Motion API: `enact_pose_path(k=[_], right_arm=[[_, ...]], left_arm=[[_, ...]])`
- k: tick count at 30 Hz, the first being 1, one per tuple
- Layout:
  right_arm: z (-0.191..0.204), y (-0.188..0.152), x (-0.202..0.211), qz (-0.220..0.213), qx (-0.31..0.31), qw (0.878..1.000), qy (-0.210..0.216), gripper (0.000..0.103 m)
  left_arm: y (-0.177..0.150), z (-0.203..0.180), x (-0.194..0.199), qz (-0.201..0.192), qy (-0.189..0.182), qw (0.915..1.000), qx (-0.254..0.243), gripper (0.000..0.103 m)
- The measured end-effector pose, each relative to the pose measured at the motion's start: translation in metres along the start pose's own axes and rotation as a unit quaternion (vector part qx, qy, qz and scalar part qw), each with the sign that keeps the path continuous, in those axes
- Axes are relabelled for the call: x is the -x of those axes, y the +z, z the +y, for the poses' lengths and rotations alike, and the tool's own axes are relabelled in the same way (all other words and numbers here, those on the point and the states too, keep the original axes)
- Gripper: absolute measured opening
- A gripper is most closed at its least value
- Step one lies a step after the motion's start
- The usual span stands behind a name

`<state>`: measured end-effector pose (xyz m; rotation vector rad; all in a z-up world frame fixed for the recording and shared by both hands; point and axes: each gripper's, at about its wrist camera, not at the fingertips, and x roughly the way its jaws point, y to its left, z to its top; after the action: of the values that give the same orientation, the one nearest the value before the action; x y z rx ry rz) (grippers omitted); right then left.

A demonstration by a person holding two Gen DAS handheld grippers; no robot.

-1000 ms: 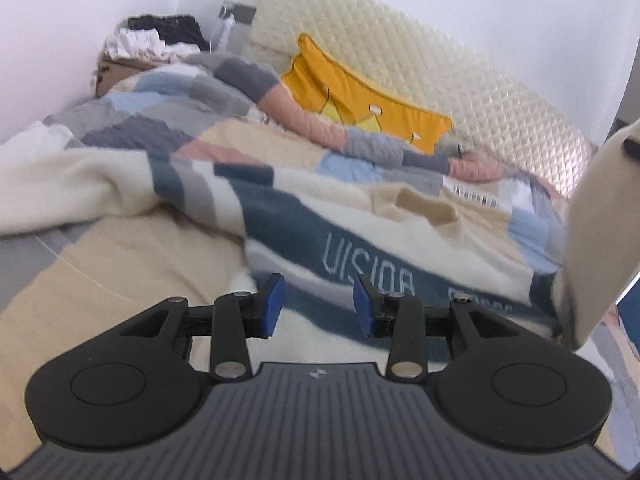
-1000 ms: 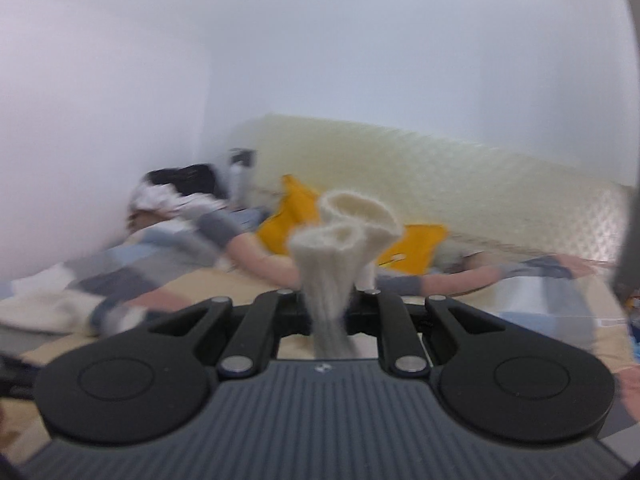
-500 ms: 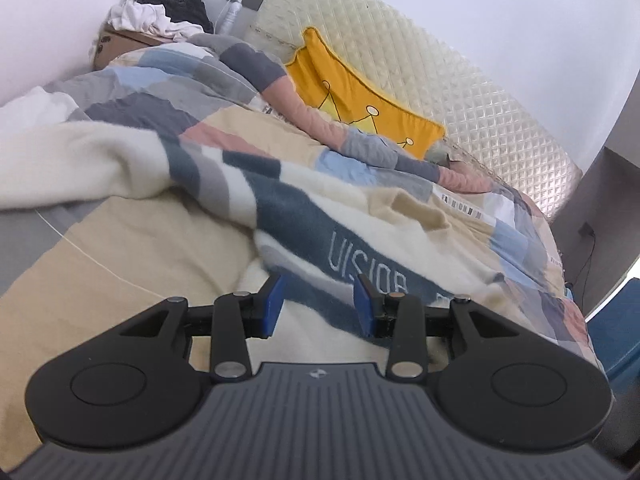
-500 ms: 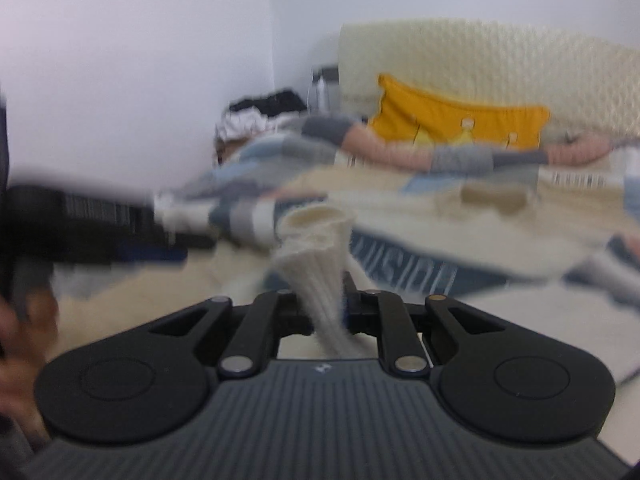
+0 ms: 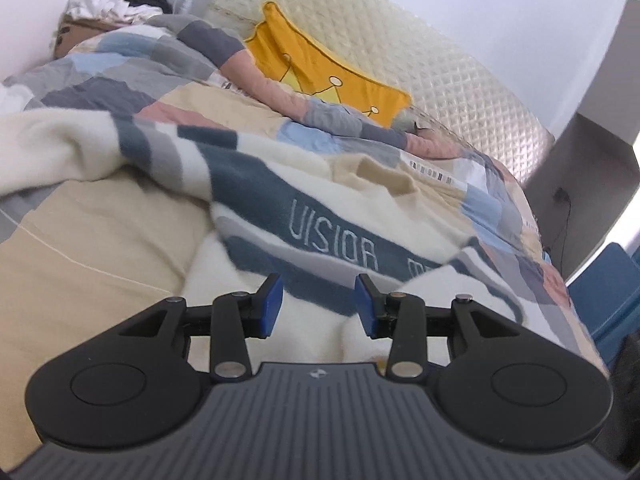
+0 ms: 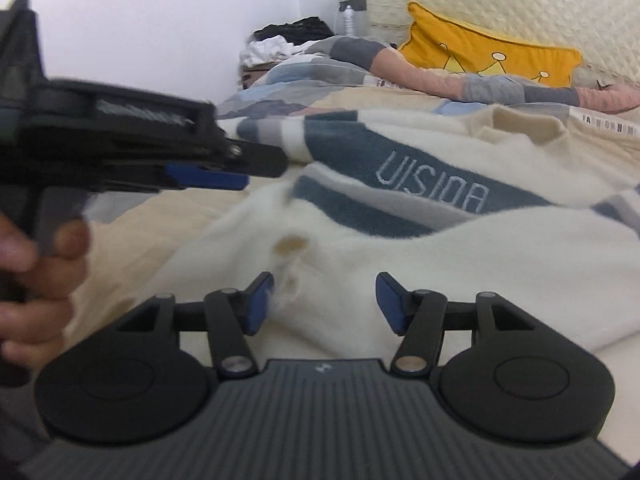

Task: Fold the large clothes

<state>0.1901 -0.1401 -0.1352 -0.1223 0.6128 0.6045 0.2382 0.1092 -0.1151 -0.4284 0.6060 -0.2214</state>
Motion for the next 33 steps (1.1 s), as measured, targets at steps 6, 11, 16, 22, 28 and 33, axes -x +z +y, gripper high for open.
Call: enact_pose_path(k=[6,11,16,22,28,33], right_arm=[[-0.012,0.000,0.043,0.002,-0.003,1.000,-0.011,0.059],[-0.039,-0.013,0.060,-0.020,-0.046,0.998,-0.026,0.059],[-0.069,-0.018,0.053,-0.019,-0.094,0.993,-0.069,0.059],[-0.105,-0.019,0.042,-0.031,-0.171,0.982,-0.079,0.059],[-0.109,-0.015,0.019,-0.018,-0.127,0.987,-0.092,0.058],[-0.113,-0.021,0.004,0.002,-0.134,0.987,-0.089,0.057]], left_arm=[[-0.007,-0.013,-0.001,0.008,-0.017,0.9995,-0.024,0.045],[-0.012,-0.029,-0.003,0.010,-0.027,0.9981,-0.054,0.045],[-0.025,-0.053,-0.012,0.031,-0.018,0.9957,-0.086,0.045],[-0.033,-0.058,-0.032,0.050,0.008,0.9926,-0.110,0.045],[-0.047,-0.062,-0.054,0.082,0.034,0.9864,-0.138,0.045],[-0.054,-0.057,-0.069,0.104,0.056,0.9840,-0.133,0.045]])
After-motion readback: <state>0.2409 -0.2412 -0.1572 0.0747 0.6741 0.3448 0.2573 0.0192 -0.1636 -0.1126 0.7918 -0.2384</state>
